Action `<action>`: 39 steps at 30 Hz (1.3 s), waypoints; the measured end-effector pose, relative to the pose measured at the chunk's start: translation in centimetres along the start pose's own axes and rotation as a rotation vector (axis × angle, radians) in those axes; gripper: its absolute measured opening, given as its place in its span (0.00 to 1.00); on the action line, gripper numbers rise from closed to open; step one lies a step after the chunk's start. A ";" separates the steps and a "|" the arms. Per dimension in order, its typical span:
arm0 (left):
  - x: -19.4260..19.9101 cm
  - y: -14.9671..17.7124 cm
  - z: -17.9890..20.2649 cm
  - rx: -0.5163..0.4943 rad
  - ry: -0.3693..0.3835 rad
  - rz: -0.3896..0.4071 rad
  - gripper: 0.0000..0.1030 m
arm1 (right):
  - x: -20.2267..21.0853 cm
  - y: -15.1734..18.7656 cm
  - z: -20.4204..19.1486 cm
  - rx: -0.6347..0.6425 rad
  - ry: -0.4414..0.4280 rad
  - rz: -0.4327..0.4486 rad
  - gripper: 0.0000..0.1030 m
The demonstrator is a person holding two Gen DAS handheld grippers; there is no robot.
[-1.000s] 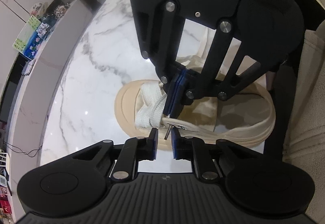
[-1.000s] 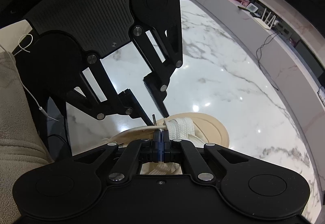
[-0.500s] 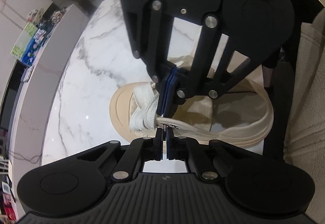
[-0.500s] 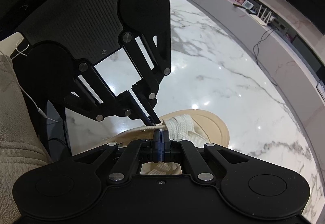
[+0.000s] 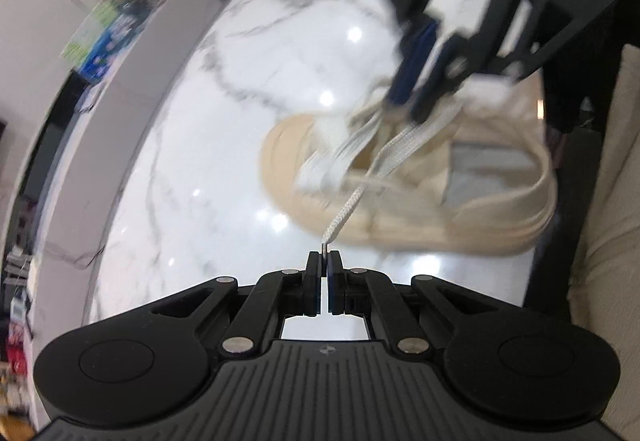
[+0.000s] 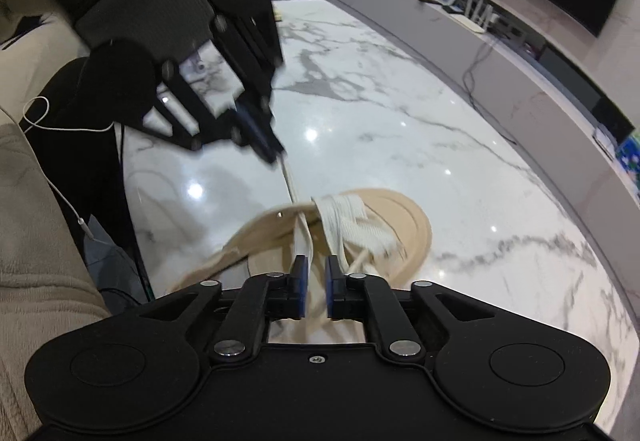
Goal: Lace up shoes with both hands
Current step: 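Pull the white lace up and away from the sneaker with the left tool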
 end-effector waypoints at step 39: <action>7.5 4.0 -3.3 0.166 -0.111 -0.015 0.02 | -1.3 0.1 1.0 -0.071 0.025 -0.017 0.14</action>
Point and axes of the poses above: each gripper's, at about its wrist camera, not at the fingertips, and x roughly against the way its jaws point, z to its right, y to its underside, the point moved 9 cm from there along -x, roughly the way its jaws point, and after that the axes turned 6 degrees about -z, right-handed, at the moved point
